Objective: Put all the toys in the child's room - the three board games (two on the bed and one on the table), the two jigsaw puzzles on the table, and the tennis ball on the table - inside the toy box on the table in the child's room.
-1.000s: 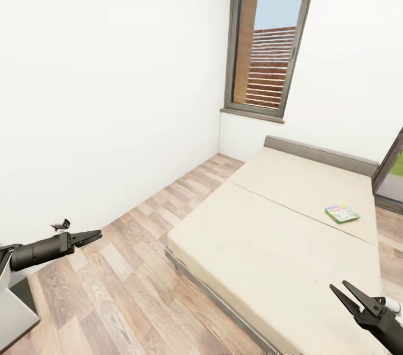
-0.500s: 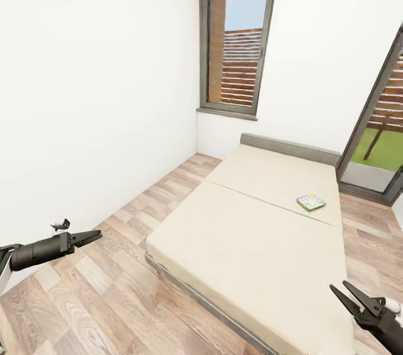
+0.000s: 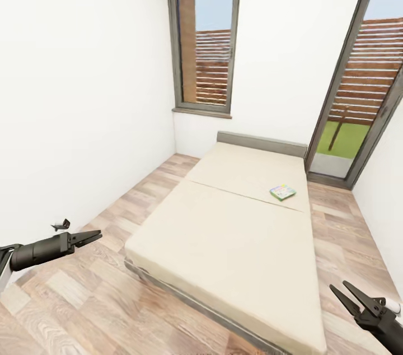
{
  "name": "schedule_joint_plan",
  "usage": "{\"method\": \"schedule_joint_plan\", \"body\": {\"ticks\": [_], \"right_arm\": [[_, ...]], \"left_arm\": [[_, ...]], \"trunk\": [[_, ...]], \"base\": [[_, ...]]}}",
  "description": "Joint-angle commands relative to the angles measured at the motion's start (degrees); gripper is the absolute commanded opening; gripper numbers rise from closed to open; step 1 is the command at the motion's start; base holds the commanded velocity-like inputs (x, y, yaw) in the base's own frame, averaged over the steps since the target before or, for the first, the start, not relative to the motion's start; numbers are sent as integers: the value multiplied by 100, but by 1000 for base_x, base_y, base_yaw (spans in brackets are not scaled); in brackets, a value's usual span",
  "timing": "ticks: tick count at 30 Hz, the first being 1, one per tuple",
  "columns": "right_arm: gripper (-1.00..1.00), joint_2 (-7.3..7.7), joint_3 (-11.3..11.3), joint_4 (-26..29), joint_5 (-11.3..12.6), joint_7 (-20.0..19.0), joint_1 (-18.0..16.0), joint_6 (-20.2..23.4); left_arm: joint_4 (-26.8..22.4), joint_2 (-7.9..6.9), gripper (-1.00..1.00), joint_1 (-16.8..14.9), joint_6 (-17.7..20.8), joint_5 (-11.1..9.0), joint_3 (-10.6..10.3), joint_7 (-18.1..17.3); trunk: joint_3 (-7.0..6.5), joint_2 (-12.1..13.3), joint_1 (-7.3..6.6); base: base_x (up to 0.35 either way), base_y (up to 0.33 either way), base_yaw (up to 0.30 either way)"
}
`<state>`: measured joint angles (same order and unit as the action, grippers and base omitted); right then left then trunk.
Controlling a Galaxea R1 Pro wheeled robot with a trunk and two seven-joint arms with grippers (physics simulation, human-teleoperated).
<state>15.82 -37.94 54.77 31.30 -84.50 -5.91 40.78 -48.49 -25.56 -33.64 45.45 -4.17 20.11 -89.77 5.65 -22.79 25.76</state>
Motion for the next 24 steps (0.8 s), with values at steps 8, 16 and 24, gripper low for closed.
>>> {"method": "schedule_joint_plan", "body": {"ticks": [8, 16, 24], "right_arm": [[100, 0, -3, -2, 8, -14, -8, 86], [100, 0, -3, -2, 8, -14, -7, 95], [100, -5, -3, -2, 3, -11, -7, 96]], "left_arm": [[-3, -2, 100, -2, 61, 3, 1, -23], [-3, -2, 100, -2, 61, 3, 3, -23], [-3, -2, 100, -2, 61, 3, 3, -23]], "trunk": [[13, -13, 2], [13, -13, 2], [13, -13, 2]], "base": [[-113, -88, -278], [-23, -30, -278], [-2, -28, -278]]}}
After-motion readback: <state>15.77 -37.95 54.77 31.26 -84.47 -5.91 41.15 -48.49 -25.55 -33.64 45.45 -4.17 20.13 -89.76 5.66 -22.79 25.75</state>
